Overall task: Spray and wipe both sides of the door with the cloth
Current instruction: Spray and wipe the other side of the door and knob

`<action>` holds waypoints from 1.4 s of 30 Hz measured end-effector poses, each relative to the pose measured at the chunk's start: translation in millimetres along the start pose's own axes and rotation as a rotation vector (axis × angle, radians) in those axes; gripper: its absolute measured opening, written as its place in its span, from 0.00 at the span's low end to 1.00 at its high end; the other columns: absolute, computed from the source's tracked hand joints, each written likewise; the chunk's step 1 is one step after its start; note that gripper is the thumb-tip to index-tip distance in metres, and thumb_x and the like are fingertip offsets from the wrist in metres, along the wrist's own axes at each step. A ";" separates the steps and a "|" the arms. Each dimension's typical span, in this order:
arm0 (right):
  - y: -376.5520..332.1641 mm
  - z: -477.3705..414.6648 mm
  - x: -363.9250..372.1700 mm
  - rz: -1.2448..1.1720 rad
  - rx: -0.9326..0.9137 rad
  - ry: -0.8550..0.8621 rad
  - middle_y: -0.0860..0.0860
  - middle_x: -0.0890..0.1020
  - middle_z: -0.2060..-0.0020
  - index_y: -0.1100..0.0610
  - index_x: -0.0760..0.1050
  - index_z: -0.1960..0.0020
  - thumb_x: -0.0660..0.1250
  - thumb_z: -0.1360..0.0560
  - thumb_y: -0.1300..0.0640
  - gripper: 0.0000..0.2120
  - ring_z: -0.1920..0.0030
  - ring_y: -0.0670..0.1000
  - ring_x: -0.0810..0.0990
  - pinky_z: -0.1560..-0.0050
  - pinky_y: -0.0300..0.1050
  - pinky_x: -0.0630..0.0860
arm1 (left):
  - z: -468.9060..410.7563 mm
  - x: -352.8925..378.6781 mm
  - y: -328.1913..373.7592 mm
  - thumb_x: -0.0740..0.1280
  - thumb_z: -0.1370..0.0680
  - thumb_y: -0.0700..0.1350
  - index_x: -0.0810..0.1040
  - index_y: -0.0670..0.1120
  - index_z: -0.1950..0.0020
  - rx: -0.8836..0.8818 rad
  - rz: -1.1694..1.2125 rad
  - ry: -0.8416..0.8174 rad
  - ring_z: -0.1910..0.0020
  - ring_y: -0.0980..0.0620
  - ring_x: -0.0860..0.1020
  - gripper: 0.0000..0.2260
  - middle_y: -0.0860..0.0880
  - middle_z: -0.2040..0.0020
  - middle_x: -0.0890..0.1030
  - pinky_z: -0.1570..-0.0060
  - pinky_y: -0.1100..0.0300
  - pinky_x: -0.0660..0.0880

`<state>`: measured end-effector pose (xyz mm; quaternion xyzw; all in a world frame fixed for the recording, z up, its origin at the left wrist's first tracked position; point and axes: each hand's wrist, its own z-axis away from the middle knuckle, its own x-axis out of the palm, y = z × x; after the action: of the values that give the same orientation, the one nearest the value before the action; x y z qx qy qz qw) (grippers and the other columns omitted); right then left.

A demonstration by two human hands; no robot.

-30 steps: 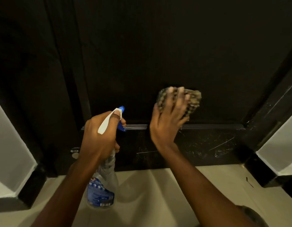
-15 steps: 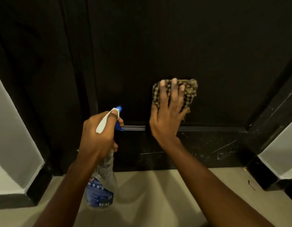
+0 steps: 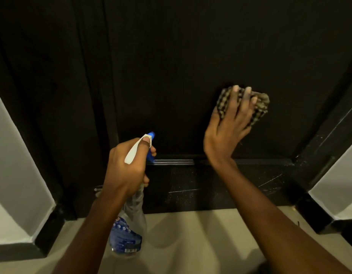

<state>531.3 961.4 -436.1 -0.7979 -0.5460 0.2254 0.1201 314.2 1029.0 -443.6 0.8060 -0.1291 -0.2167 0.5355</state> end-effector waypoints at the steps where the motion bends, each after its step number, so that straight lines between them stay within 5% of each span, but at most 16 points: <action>1: -9.5 3.7 5.1 0.028 -0.050 -0.029 0.53 0.52 0.19 0.47 0.49 0.19 0.58 0.20 0.49 0.32 0.19 0.52 0.44 0.28 0.69 0.49 | -0.5 0.9 3.1 0.58 0.17 0.53 0.80 0.46 0.53 0.003 0.006 0.000 0.79 0.48 0.76 0.16 0.49 0.56 0.83 0.78 0.57 0.76; 7: 70.4 34.7 -8.9 0.239 -0.906 -0.320 0.47 0.55 0.20 0.42 0.50 0.18 0.59 0.19 0.47 0.33 0.19 0.47 0.48 0.29 0.60 0.59 | -5.7 12.4 30.5 0.58 0.17 0.53 0.81 0.46 0.53 0.021 0.034 -0.013 0.80 0.50 0.75 0.16 0.48 0.57 0.84 0.77 0.57 0.75; 9: 104.3 28.7 -22.5 0.267 -0.809 -0.337 0.47 0.56 0.20 0.41 0.46 0.18 0.58 0.20 0.46 0.35 0.19 0.47 0.49 0.30 0.63 0.63 | -7.3 18.3 39.9 0.58 0.17 0.53 0.81 0.45 0.53 0.016 0.048 -0.026 0.80 0.51 0.75 0.16 0.48 0.56 0.84 0.77 0.56 0.75; 12: 126.3 7.9 -43.5 0.203 -0.363 -0.229 0.50 0.55 0.20 0.43 0.50 0.19 0.57 0.22 0.48 0.34 0.20 0.53 0.52 0.29 0.68 0.61 | -10.2 27.9 52.6 0.57 0.17 0.53 0.81 0.44 0.52 0.034 0.046 -0.055 0.80 0.50 0.75 0.17 0.48 0.56 0.84 0.77 0.56 0.76; 16: 77.5 -60.0 -37.8 -0.083 0.309 0.186 0.53 0.55 0.18 0.51 0.55 0.18 0.58 0.18 0.51 0.29 0.19 0.54 0.49 0.23 0.65 0.49 | -14.6 44.6 69.7 0.57 0.18 0.54 0.81 0.45 0.53 0.046 0.031 -0.116 0.79 0.49 0.76 0.17 0.49 0.57 0.84 0.76 0.54 0.77; 18: 45.7 -78.8 -29.3 -0.141 0.460 0.269 0.51 0.54 0.18 0.51 0.55 0.18 0.58 0.17 0.52 0.29 0.18 0.55 0.48 0.25 0.69 0.49 | -17.7 52.2 78.0 0.57 0.17 0.54 0.81 0.46 0.53 0.048 0.030 -0.134 0.79 0.49 0.76 0.17 0.50 0.57 0.84 0.76 0.55 0.76; 20: 38.5 -69.7 -26.9 -0.052 0.239 0.164 0.51 0.53 0.18 0.49 0.53 0.18 0.59 0.18 0.51 0.31 0.18 0.53 0.46 0.28 0.72 0.51 | -21.3 58.9 85.1 0.58 0.17 0.54 0.81 0.45 0.53 0.058 0.040 -0.142 0.78 0.48 0.76 0.17 0.49 0.57 0.84 0.77 0.58 0.75; 23: 85.1 -40.5 -38.5 0.172 -0.425 -0.140 0.50 0.55 0.20 0.44 0.52 0.19 0.59 0.22 0.49 0.33 0.19 0.48 0.46 0.33 0.69 0.62 | -25.1 68.1 94.7 0.58 0.17 0.54 0.81 0.44 0.54 0.079 0.055 -0.159 0.78 0.45 0.77 0.18 0.48 0.58 0.84 0.77 0.58 0.74; 25: 128.5 -36.2 -49.3 0.231 -0.613 -0.214 0.50 0.59 0.22 0.42 0.53 0.21 0.59 0.23 0.48 0.33 0.21 0.49 0.51 0.35 0.67 0.67 | -26.7 73.1 100.7 0.58 0.17 0.54 0.81 0.44 0.55 0.079 0.068 -0.169 0.78 0.45 0.76 0.19 0.48 0.60 0.84 0.77 0.57 0.75; 28: 153.9 -35.6 -59.2 0.119 -0.310 -0.160 0.49 0.57 0.21 0.41 0.53 0.21 0.59 0.24 0.50 0.33 0.20 0.47 0.49 0.28 0.68 0.60 | -27.7 80.7 108.7 0.58 0.17 0.55 0.81 0.45 0.55 0.070 0.064 -0.188 0.78 0.47 0.76 0.19 0.48 0.61 0.84 0.77 0.56 0.75; 33: 127.4 -68.9 -55.2 -0.177 0.225 0.161 0.50 0.58 0.20 0.48 0.57 0.19 0.60 0.19 0.53 0.29 0.20 0.46 0.49 0.22 0.56 0.49 | -28.1 99.1 124.4 0.58 0.17 0.55 0.81 0.46 0.55 0.070 0.043 -0.246 0.78 0.48 0.76 0.18 0.48 0.60 0.84 0.76 0.51 0.78; 36: 118.3 -90.7 -63.2 -0.358 0.319 0.270 0.50 0.59 0.20 0.47 0.57 0.21 0.58 0.18 0.54 0.26 0.19 0.50 0.53 0.21 0.52 0.50 | -30.1 112.4 135.5 0.58 0.17 0.55 0.81 0.46 0.56 0.085 0.040 -0.275 0.78 0.49 0.76 0.18 0.48 0.60 0.83 0.75 0.52 0.78; 42: 132.1 -125.9 -95.6 -0.522 0.350 0.352 0.48 0.61 0.20 0.46 0.57 0.19 0.56 0.18 0.45 0.28 0.20 0.52 0.58 0.22 0.64 0.58 | -38.2 149.9 170.1 0.58 0.17 0.54 0.81 0.46 0.57 0.177 0.070 -0.350 0.79 0.49 0.76 0.19 0.48 0.58 0.84 0.76 0.55 0.77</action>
<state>672.1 830.2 -362.7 -0.6256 -0.6555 0.1361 0.4006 467.8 927.0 -306.2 0.7951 -0.2666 -0.3227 0.4390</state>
